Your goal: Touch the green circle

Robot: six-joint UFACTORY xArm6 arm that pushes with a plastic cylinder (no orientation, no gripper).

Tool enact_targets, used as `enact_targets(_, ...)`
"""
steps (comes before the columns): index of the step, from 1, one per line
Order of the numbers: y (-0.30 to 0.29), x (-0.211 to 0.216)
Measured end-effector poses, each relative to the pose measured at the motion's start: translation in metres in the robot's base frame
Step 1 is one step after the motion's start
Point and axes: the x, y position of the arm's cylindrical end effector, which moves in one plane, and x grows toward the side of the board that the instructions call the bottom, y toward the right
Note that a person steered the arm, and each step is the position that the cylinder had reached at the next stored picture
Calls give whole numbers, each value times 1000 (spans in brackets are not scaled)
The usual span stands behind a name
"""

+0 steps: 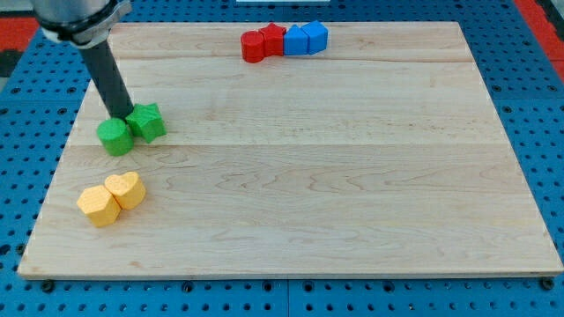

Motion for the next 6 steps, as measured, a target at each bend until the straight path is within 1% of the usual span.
enact_targets(1, -2, 23)
enact_targets(2, -26, 25)
enact_targets(3, -77, 45)
enact_targets(4, -76, 81)
enact_targets(5, -76, 80)
enact_targets(6, -47, 80)
